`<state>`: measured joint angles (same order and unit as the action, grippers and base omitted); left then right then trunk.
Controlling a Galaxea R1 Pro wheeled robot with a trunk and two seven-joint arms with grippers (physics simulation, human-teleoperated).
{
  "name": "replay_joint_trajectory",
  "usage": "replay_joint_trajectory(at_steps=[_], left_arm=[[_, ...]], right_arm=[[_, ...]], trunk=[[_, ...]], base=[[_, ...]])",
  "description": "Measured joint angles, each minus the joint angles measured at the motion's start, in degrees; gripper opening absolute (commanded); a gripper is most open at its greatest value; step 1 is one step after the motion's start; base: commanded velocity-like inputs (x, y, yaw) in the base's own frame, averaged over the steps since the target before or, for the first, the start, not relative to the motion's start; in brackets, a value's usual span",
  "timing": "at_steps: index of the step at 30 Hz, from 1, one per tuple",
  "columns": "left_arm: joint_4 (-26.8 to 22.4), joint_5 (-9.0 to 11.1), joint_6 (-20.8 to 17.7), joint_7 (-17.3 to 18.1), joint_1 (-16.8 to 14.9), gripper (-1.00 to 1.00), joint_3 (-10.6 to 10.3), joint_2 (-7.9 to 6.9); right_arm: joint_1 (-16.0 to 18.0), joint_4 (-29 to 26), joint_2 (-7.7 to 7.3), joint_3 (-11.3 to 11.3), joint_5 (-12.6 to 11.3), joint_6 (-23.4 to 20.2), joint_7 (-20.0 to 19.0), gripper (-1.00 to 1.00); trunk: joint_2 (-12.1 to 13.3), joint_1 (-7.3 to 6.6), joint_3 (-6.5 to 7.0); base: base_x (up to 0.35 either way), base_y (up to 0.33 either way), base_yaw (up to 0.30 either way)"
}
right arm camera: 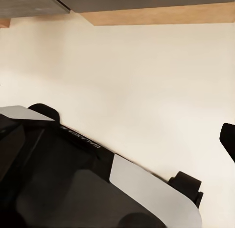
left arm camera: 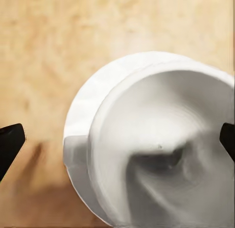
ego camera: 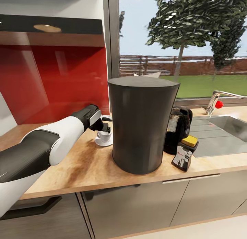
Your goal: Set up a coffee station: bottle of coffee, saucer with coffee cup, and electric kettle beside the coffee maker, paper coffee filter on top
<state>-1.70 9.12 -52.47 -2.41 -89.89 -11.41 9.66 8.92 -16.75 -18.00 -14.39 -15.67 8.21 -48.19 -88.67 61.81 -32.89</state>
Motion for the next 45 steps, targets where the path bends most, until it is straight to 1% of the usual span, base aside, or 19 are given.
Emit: replay_joint_trajectory(at_steps=[23, 33, 40, 42, 43, 44, 45], left_arm=[[0.00, 0.04, 0.01, 0.02, 0.00, 1.00, 0.12, 0.00], [-0.42, -0.07, 0.03, -0.04, 0.00, 1.00, 0.10, -0.39], [-1.07, 0.15, 0.72, -0.02, 0.00, 1.00, 0.24, -1.51], [-3.84, 0.24, 1.35, 0.17, 0.00, 1.00, 0.39, -2.92], [-6.26, 0.25, 1.43, 0.23, 0.00, 1.00, 0.69, -3.94], [-8.94, 0.26, 1.41, 0.27, 0.01, 1.00, 1.42, -5.15], [-10.31, 0.42, 1.40, 0.28, 0.00, 1.00, 2.09, -5.80]], right_arm=[[0.00, 0.00, 0.00, 0.00, 0.00, 0.00, 0.00, 1.00], [0.00, 0.00, -0.02, 0.00, 0.00, 0.00, -0.03, 1.00], [0.00, 0.00, -0.02, 0.00, 0.00, 0.00, 0.00, 1.00], [0.00, 0.00, 0.01, 0.00, 0.00, 0.00, 0.01, 1.00], [0.00, 0.00, 0.02, 0.00, 0.00, 0.00, 0.01, 1.00], [0.00, 0.00, 0.01, 0.00, 0.00, 0.00, 0.02, 1.00], [0.00, 0.00, 0.00, 0.00, 0.00, 0.00, 0.02, 1.00]], trunk=[[9.23, -5.05, 4.13], [13.24, -7.25, 5.93], [13.26, -7.26, 5.93], [13.25, -7.26, 5.94], [13.25, -7.26, 5.94], [13.25, -7.26, 5.94], [13.25, -7.26, 5.94]], base=[[0.000, 0.000, 0.000], [0.000, 0.000, 0.000], [0.000, 0.000, 0.000], [0.000, 0.000, 0.000], [0.000, 0.000, 0.000], [0.000, 0.000, 0.000], [0.000, 0.000, 0.000]])
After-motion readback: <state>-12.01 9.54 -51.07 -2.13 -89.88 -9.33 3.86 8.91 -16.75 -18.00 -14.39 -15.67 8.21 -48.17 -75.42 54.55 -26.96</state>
